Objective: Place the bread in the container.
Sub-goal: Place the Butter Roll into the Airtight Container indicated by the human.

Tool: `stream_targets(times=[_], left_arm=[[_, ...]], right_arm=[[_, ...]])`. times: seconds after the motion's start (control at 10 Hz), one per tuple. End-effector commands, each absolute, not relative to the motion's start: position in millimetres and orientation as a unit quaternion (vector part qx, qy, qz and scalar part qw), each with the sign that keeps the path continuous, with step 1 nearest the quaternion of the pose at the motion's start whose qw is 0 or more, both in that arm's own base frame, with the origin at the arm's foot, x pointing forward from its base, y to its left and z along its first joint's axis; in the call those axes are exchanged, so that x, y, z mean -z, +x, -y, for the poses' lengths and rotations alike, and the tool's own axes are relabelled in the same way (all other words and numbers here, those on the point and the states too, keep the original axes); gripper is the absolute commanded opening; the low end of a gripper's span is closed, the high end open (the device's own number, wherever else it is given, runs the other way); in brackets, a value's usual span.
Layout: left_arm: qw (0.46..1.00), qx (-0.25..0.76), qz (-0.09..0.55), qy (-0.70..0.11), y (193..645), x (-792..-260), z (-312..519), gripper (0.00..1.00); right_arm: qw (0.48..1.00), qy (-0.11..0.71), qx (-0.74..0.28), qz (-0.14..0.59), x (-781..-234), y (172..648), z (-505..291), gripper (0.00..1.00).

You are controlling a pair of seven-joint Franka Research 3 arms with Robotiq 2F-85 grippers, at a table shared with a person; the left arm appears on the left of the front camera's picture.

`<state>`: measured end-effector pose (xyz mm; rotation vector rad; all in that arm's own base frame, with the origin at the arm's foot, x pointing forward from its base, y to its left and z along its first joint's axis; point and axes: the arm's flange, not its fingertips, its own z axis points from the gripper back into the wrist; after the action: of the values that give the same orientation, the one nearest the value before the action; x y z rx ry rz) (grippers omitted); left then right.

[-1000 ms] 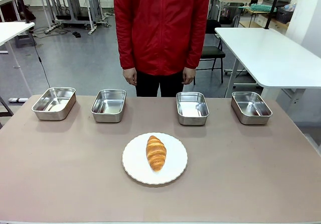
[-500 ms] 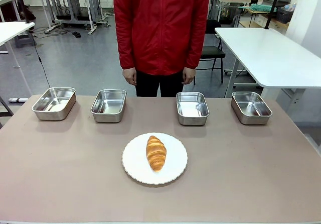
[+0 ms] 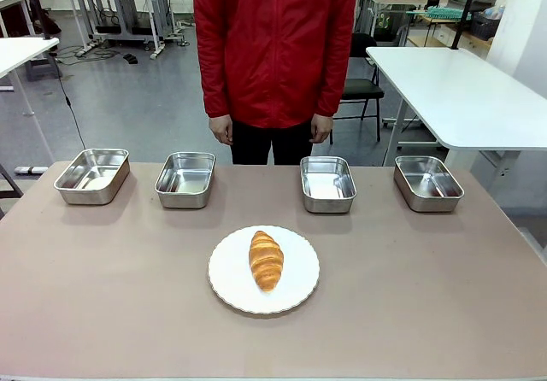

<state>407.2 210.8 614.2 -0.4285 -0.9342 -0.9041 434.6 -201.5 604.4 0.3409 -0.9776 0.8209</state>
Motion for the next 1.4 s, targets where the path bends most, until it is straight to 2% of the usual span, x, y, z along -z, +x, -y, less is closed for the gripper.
stream_targets(times=[0.0, 1.3], left_arm=[[0.772, 0.420, 0.433, -0.202, 404.6, -616.2, -211.7, 1.00], [0.772, 0.420, 0.433, -0.202, 404.6, -616.2, -211.7, 1.00]], right_arm=[[0.789, 0.158, -0.382, 0.455, -605.5, 434.5, 201.2, 1.00], [0.789, 0.158, -0.382, 0.455, -605.5, 434.5, 201.2, 1.00]])
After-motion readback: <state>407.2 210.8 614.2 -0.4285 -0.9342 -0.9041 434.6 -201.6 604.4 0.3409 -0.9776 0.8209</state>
